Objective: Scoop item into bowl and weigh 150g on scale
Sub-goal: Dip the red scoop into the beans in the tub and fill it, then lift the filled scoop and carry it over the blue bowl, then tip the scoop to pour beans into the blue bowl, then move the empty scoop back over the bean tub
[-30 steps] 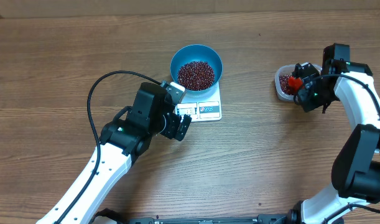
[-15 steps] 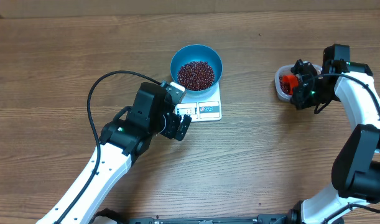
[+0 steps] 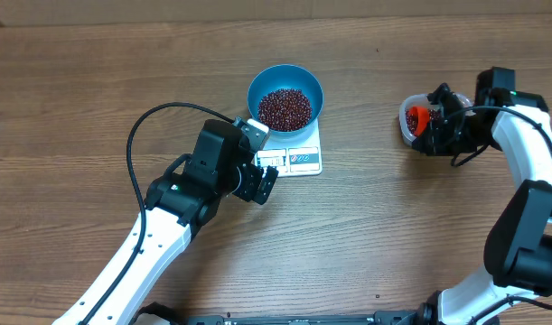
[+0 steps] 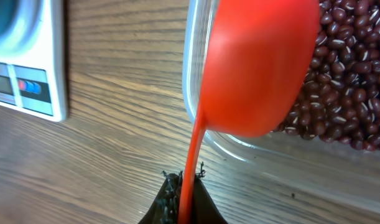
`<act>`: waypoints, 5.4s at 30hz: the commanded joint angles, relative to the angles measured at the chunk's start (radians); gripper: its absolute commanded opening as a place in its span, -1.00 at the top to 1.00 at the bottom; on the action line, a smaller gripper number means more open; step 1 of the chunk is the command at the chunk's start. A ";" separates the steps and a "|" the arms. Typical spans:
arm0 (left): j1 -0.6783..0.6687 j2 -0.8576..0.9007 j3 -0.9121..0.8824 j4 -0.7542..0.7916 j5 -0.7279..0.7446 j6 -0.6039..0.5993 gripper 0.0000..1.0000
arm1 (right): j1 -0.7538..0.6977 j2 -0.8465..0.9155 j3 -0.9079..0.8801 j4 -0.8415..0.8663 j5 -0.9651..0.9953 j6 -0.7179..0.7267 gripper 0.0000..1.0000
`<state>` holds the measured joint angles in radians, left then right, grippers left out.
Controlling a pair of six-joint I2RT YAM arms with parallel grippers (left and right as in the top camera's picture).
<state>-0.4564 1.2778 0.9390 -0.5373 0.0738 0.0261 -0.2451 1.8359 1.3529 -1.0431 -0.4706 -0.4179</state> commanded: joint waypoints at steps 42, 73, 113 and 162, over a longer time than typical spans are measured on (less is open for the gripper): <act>0.005 0.005 -0.003 0.003 -0.006 0.004 -0.99 | 0.168 -0.001 0.188 0.005 -0.477 0.282 0.93; 0.005 0.005 -0.003 0.002 -0.006 0.004 -0.99 | 0.700 -0.001 0.262 0.251 0.354 0.479 0.93; 0.005 0.005 -0.003 -0.002 -0.006 0.004 -0.99 | 0.753 -0.080 0.303 0.214 0.612 0.388 0.93; 0.005 0.005 -0.003 -0.002 -0.006 0.004 -0.99 | 0.103 0.029 0.282 -0.160 0.593 -0.030 0.93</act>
<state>-0.4564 1.2778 0.9390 -0.5385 0.0738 0.0261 -0.1368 1.8637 1.6371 -1.2053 0.1120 -0.4202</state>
